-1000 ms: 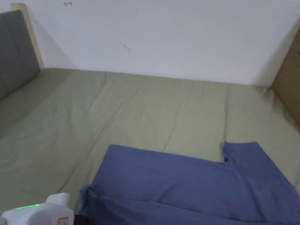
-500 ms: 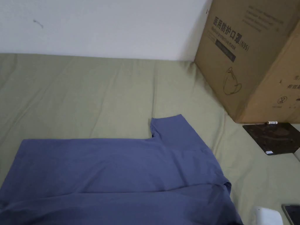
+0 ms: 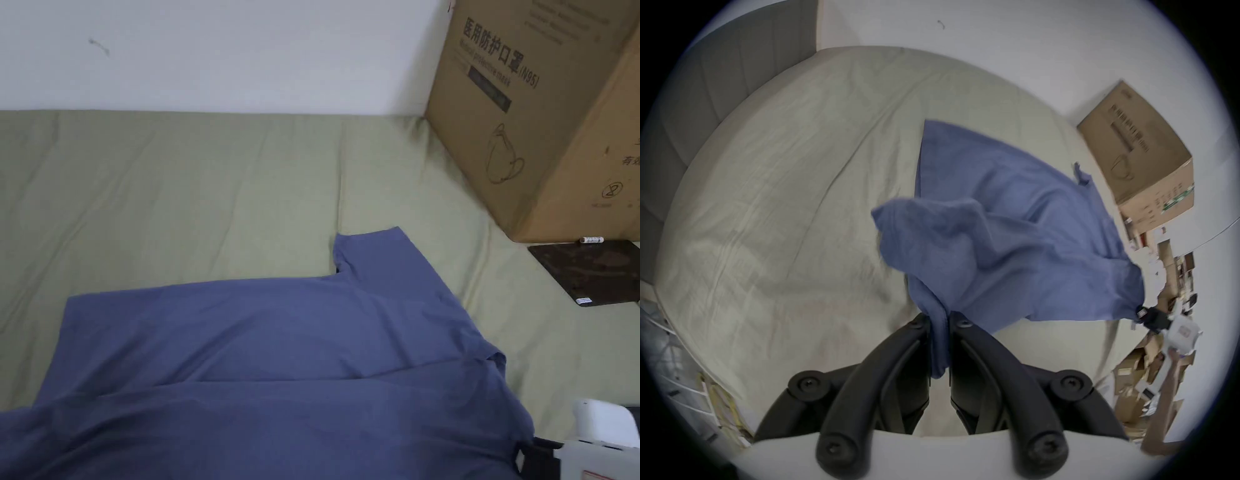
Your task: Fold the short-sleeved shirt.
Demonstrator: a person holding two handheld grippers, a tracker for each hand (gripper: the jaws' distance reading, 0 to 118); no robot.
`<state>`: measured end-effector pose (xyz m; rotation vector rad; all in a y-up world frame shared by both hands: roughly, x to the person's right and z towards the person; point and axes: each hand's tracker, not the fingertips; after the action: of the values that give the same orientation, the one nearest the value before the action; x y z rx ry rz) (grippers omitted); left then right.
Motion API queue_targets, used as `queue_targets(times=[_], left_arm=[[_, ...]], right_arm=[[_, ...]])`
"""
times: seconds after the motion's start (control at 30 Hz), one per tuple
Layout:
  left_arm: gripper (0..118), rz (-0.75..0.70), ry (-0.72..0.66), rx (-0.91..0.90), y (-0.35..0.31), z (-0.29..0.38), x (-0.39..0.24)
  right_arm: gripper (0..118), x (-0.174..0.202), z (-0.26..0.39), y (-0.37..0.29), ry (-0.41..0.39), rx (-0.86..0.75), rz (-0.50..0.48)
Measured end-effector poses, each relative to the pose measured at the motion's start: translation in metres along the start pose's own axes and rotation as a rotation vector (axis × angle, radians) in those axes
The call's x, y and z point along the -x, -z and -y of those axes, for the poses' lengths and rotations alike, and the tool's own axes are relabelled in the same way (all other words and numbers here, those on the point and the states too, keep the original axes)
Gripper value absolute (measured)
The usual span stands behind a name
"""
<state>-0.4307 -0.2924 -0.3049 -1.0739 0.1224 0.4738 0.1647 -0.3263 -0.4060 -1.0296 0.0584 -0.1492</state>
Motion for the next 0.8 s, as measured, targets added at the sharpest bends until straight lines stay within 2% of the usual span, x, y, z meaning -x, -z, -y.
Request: queue_targets(times=[0.1,0.23,0.33,0.43,0.53,0.6,0.67,0.73,0.77,0.8], left_arm=[[10,0.016,-0.028,-0.007,-0.027,0.016,0.009],[10,-0.058,-0.016,0.018,-0.041,0.051,0.025],[10,-0.065,-0.082,0.134,-0.021,0.083,0.038],[11,-0.111,-0.071,0.209,0.011,0.113,0.045],[17,-0.054,-0.147,0.095,0.015,0.12,0.057],[41,-0.003,-0.228,0.07,-0.001,0.121,0.064],[66,0.019,-0.293,0.003,-0.022,0.123,0.068],[62,0.058,-0.335,-0.093,-0.057,0.125,0.059],[46,0.083,-0.347,-0.138,-0.071,0.125,0.057],[20,0.105,-0.35,-0.132,-0.08,0.122,0.056]], right_arm=[[9,0.003,0.009,-0.034,-0.015,0.003,-0.002],[9,-0.007,0.037,-0.056,-0.058,0.032,0.085],[9,-0.019,0.066,-0.044,-0.003,0.128,0.085],[9,-0.019,0.093,-0.02,0.021,0.195,0.105],[26,-0.031,0.106,0.004,0.035,0.184,0.085],[56,-0.031,0.102,-0.009,0.058,0.138,0.059],[70,-0.028,0.089,-0.038,0.067,0.088,0.035],[76,-0.025,0.081,-0.072,0.049,-0.033,0.013],[76,-0.018,0.075,-0.092,0.035,-0.091,0.006],[71,-0.015,0.072,-0.102,0.026,-0.123,0.007]])
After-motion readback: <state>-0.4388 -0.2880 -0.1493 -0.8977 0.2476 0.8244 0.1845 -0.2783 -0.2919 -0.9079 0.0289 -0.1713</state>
